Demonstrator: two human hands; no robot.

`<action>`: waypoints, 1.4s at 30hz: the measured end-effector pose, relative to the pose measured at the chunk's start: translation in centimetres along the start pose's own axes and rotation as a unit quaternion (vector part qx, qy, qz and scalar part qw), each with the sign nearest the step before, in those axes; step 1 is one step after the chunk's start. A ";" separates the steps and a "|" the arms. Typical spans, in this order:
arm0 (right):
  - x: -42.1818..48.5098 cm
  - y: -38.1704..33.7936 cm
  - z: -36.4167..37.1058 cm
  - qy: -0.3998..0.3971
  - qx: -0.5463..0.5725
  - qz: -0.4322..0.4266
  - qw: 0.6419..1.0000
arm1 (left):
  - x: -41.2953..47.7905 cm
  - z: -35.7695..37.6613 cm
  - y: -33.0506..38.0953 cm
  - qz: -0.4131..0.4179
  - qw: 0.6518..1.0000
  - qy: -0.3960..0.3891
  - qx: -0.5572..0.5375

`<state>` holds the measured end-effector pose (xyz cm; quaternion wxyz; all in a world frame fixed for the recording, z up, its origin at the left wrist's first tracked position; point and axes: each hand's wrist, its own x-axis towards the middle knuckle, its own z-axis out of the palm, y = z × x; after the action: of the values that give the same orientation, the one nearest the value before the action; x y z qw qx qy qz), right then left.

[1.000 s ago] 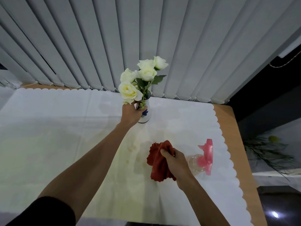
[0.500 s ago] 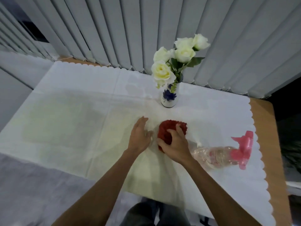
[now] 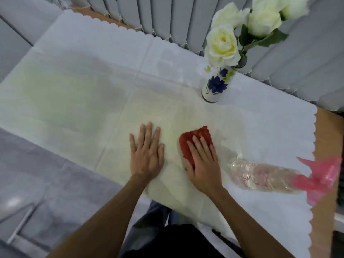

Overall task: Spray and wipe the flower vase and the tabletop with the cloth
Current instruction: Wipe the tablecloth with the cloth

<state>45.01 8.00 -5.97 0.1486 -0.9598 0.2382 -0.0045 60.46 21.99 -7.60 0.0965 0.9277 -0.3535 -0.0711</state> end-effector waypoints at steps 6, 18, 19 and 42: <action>10.0 -5.0 1.2 -0.001 0.001 0.104 0.995 | 0.2 0.5 -0.2 -0.005 1.000 0.008 -0.014; 16.1 -3.3 -0.5 -0.053 -0.012 -0.014 0.998 | 0.1 0.4 -0.5 -0.003 0.999 0.020 -0.034; 18.1 -4.8 -0.4 -0.060 -0.006 0.002 0.998 | 0.1 0.5 -0.6 -0.002 0.999 0.014 -0.033; 9.5 -13.6 2.3 -0.062 0.097 -0.088 0.989 | -5.5 0.4 -4.3 -0.127 0.989 0.018 -0.078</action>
<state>59.83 15.70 -4.91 0.2542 -0.9566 0.1412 0.0188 59.06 28.81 -8.61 0.1656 0.9557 -0.2248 -0.0934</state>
